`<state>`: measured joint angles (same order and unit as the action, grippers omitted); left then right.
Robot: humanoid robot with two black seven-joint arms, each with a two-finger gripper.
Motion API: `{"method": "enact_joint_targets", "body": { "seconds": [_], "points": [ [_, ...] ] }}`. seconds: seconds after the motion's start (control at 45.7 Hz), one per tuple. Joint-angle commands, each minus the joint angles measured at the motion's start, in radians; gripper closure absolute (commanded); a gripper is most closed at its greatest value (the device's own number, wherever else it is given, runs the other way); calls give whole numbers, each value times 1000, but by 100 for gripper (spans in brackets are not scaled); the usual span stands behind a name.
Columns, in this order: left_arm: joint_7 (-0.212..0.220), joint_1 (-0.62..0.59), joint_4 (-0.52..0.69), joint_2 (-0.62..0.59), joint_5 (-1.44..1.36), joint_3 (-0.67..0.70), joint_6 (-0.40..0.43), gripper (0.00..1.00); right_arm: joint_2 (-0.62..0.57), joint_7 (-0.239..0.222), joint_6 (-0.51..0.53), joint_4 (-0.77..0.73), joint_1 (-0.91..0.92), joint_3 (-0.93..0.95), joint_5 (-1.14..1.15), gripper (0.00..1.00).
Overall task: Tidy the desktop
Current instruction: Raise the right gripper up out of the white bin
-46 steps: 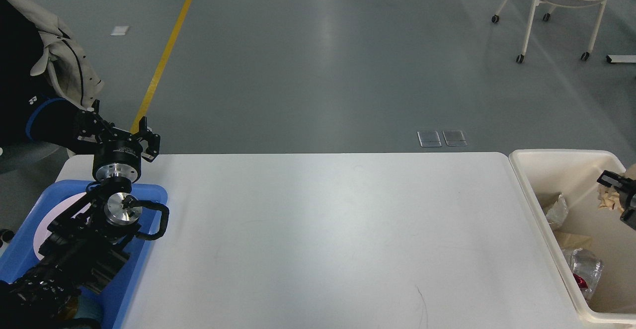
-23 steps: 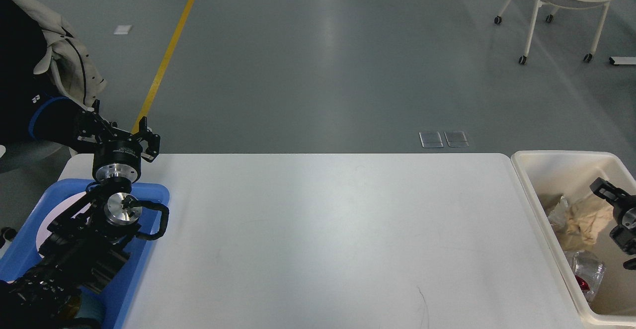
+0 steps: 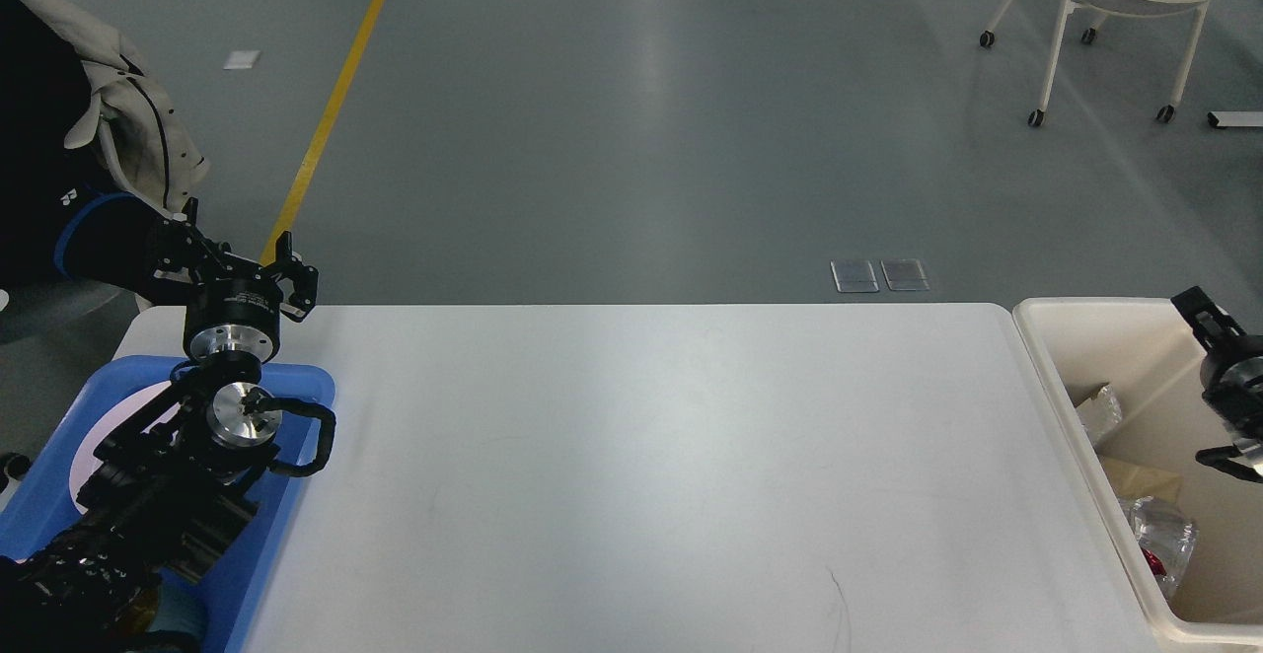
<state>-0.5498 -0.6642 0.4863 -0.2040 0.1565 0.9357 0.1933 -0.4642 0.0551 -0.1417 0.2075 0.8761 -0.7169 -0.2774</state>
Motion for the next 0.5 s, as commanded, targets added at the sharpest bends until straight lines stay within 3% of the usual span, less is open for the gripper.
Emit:
{"method": "enact_joint_targets", "body": {
  "seconds": [0.0,0.307,0.482],
  "points": [
    [1,0,0,0,0,0,0,2,9,2,5,15,53,307,1,0],
    [1,0,0,0,0,0,0,2,93,6,19,173,75,1138,3,0],
    [-1,0,0,0,0,0,0,2,254,19,21,246,35,1456,20,0]
  ]
}}
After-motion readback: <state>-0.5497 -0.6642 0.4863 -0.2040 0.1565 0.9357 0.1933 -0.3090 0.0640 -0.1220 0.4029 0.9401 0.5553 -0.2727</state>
